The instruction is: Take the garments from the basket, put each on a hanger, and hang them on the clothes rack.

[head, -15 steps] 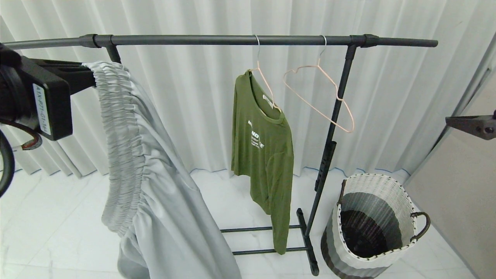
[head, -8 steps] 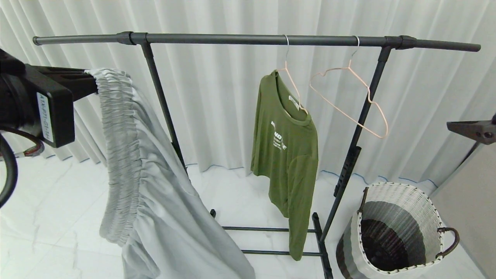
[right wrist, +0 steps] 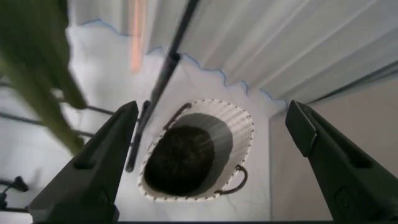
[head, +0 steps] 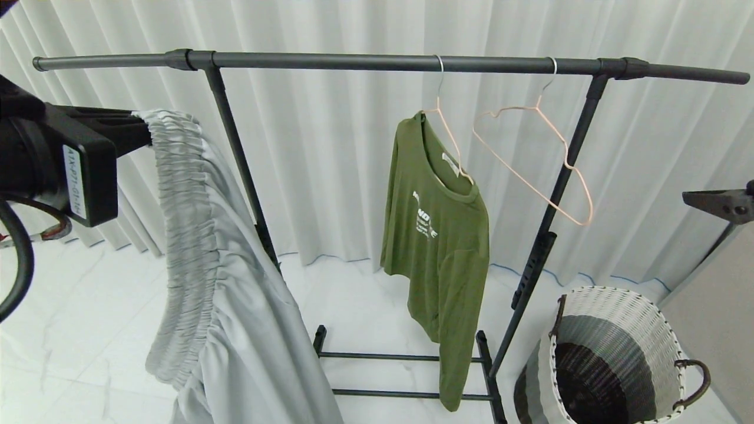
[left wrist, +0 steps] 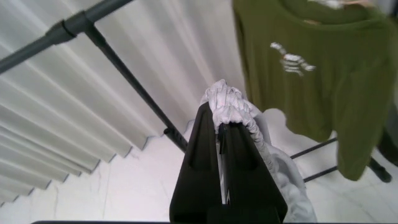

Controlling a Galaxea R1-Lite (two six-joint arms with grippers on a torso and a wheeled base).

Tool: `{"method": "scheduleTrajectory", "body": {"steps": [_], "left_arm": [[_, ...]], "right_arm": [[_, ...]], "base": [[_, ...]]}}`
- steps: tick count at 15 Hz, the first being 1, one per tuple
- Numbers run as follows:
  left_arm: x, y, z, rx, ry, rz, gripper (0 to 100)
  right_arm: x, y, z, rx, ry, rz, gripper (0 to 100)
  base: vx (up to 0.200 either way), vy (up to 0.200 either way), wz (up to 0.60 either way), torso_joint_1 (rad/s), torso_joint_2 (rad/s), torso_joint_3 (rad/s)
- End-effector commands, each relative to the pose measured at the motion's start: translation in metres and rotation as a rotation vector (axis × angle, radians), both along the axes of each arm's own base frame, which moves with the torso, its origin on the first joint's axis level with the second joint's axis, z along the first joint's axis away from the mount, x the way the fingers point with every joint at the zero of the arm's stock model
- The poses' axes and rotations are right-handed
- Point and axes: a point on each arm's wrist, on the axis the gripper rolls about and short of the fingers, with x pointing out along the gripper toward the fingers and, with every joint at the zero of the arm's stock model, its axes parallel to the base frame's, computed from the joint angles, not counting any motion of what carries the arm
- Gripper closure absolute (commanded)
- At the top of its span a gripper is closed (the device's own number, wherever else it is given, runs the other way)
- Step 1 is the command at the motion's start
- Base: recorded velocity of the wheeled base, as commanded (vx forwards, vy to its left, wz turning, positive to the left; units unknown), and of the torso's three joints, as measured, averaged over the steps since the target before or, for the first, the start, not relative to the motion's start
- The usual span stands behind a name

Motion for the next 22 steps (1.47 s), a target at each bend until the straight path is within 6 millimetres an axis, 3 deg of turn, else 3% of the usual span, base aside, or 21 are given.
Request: {"method": "scheduleTrajectory", "body": {"steps": [1, 4, 7, 13, 17, 22], "left_arm": [[0.001, -0.001, -0.001, 0.001, 0.002, -0.002, 100], [0.002, -0.001, -0.002, 0.004, 0.007, -0.002, 100], [0.002, -0.001, -0.007, 0.013, 0.019, -0.002, 100], [0.001, -0.001, -0.008, 0.013, 0.023, -0.008, 100], [0.001, -0.002, -0.014, 0.023, 0.039, -0.009, 100], [-0.001, -0.001, -0.016, 0.027, 0.044, -0.009, 100]], "right_arm": [[0.002, -0.002, -0.003, -0.004, 0.011, -0.015, 0], [0.008, -0.002, -0.01, -0.005, 0.029, -0.02, 0], [0.019, 0.0, -0.019, 0.044, 0.041, 0.102, 0], [0.077, 0.013, -0.028, 0.099, 0.083, 0.194, 0], [0.117, 0.039, -0.021, 0.184, 0.097, 0.21, 0], [0.144, 0.046, -0.036, 0.144, 0.178, 0.115, 0]], "base": [[0.2, 0.0, 0.0, 0.027, 0.01, -0.007], [0.2, 0.0, 0.0, 0.002, 0.01, 0.004], [0.2, 0.0, 0.0, 0.001, 0.0, -0.004], [0.0, 0.0, 0.0, 0.0, 0.0, 0.0], [0.0, 0.0, 0.0, 0.0, 0.0, 0.0], [0.0, 0.0, 0.0, 0.0, 0.0, 0.0]]}}
